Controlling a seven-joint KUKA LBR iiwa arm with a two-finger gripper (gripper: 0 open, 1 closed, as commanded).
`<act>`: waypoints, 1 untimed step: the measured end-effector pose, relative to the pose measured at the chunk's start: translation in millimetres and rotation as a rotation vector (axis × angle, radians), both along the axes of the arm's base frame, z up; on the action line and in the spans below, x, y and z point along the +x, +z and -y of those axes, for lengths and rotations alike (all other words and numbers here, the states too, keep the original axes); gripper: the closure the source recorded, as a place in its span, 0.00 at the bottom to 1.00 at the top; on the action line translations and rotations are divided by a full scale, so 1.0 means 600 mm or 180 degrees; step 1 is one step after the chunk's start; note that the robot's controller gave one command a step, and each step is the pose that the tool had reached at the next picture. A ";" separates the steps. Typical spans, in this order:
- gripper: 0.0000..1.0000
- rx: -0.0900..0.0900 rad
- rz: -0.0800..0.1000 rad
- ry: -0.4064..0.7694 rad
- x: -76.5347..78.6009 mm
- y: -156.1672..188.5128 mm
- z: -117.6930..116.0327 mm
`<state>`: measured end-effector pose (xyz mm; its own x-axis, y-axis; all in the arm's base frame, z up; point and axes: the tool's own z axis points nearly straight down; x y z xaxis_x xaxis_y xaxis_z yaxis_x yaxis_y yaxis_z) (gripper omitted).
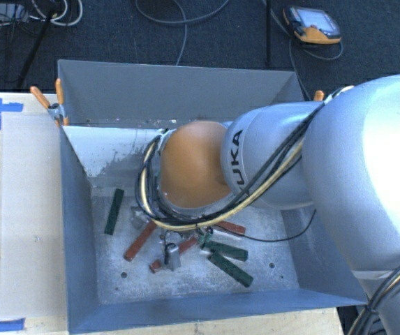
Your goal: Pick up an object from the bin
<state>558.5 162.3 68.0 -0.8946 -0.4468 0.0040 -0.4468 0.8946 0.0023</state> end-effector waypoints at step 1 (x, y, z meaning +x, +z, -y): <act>0.00 0.0006 0.0026 -0.0155 0.029 0.055 -0.013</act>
Offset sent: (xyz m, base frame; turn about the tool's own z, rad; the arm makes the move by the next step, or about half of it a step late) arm 0.0164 0.0074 0.0320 0.0485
